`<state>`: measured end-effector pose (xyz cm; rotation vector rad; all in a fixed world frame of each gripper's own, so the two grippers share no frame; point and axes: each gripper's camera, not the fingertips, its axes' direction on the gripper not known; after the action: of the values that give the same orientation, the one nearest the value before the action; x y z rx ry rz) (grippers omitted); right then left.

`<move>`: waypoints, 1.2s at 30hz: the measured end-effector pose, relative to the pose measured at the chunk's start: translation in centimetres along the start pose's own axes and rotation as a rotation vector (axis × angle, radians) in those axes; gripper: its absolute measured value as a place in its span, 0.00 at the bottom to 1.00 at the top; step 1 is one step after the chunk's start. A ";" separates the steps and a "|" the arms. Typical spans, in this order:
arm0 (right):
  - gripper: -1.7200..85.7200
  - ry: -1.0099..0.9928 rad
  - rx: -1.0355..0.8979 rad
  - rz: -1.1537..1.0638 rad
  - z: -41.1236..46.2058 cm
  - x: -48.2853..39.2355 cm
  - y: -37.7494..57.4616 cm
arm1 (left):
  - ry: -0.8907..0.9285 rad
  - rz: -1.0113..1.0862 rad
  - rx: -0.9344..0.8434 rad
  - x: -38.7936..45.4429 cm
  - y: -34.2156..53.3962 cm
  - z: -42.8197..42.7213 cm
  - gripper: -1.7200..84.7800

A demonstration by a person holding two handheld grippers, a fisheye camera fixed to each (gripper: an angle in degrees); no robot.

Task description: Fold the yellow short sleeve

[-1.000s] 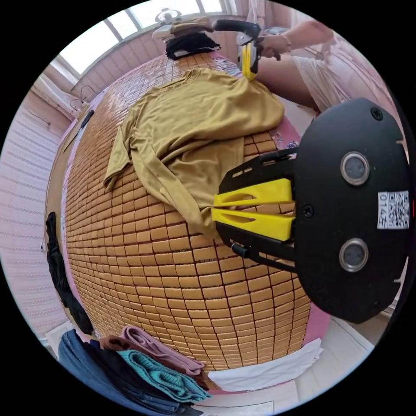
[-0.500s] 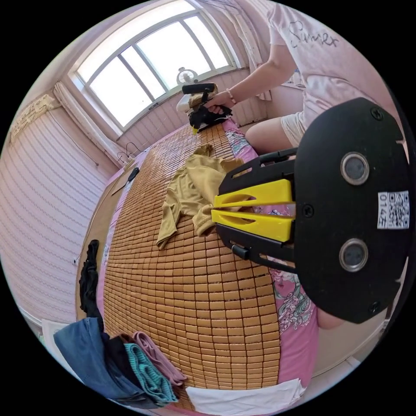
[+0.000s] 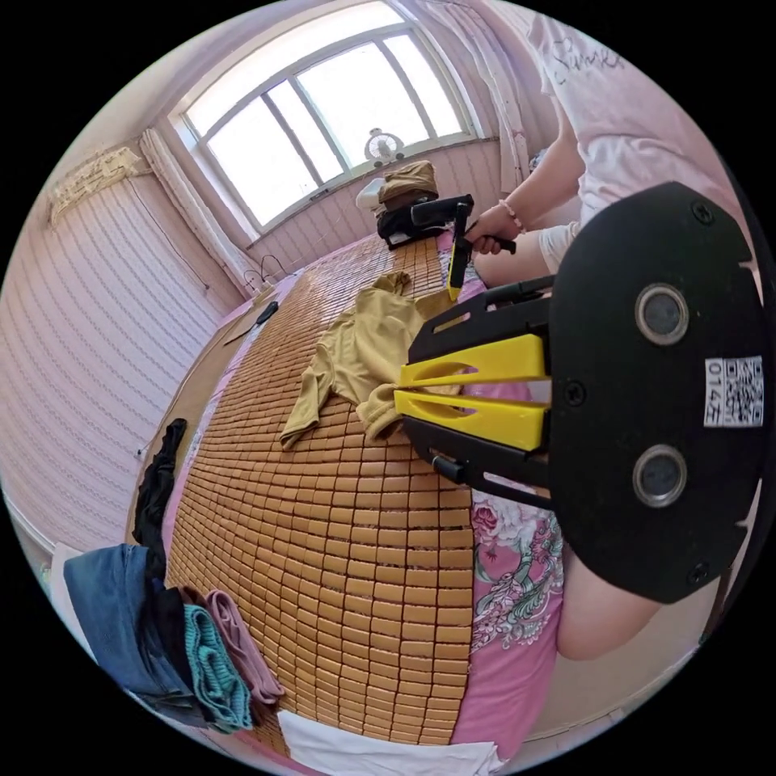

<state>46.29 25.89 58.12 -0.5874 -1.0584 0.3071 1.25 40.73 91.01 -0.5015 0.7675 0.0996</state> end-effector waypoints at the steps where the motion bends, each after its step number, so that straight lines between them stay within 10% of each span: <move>1: 0.04 -0.023 0.043 -0.009 -1.6 -0.2 0.6 | 0.001 0.017 0.017 0.3 0.2 -0.7 0.01; 12: 0.03 -0.196 1.037 -0.501 -31.5 -17.1 16.6 | 0.322 0.392 0.545 13.0 4.8 -22.0 0.01; 36: 0.03 -0.117 0.882 -0.971 -33.8 -28.5 33.3 | -0.078 0.733 0.821 19.8 27.2 -41.8 0.01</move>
<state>64.11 28.08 5.82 0.7454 -1.0777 -0.0736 -18.47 43.14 41.18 0.5762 0.8105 0.4575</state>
